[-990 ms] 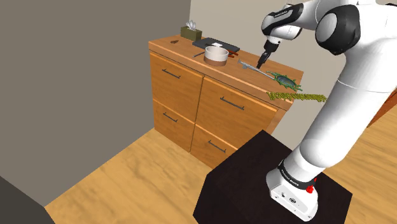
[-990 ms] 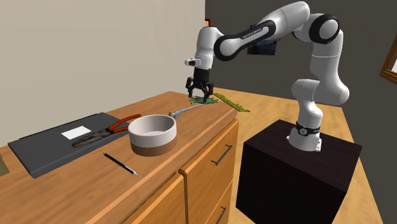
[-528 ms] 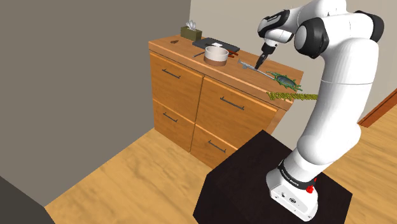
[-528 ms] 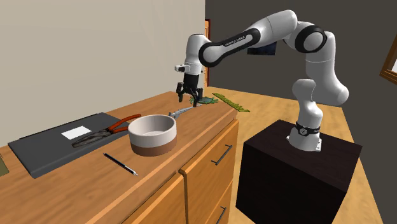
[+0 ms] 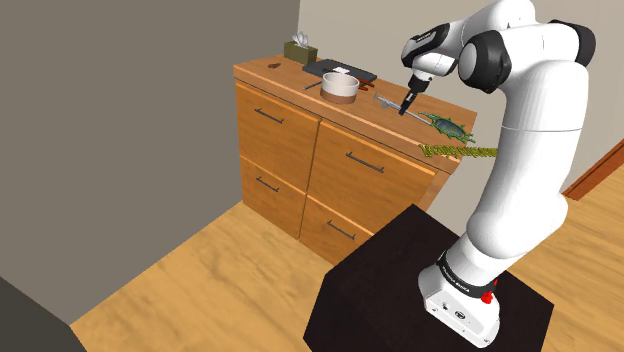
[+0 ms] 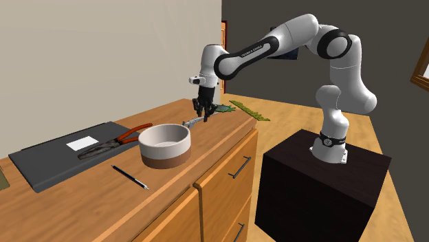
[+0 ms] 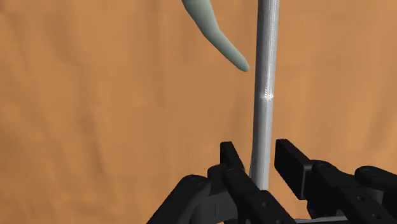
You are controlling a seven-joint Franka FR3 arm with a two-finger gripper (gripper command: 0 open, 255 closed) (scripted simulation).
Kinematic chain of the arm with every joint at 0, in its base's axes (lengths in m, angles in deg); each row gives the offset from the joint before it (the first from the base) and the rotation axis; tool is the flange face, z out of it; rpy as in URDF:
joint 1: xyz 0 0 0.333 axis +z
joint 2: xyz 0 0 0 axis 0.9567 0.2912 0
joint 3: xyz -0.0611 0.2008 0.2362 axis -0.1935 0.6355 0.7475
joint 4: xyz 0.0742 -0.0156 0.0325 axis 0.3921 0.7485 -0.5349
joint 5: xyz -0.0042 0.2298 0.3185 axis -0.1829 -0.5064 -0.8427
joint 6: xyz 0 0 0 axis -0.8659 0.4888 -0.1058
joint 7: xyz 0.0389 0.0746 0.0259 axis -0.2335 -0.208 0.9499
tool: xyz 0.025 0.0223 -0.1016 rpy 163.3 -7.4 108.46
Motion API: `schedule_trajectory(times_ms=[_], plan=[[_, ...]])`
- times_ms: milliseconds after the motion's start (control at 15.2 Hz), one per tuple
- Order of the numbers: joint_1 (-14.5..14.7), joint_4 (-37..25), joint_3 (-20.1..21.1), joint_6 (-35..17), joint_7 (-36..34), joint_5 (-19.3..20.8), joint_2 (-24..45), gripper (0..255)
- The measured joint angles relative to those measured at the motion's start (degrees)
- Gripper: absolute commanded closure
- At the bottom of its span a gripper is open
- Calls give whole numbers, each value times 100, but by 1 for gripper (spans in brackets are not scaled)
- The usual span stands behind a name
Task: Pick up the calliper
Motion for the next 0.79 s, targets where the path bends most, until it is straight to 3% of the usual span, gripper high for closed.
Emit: schedule_trajectory(times_ms=[792], plan=[[12, -145, -36, 194, -61, 70, -66, 255]])
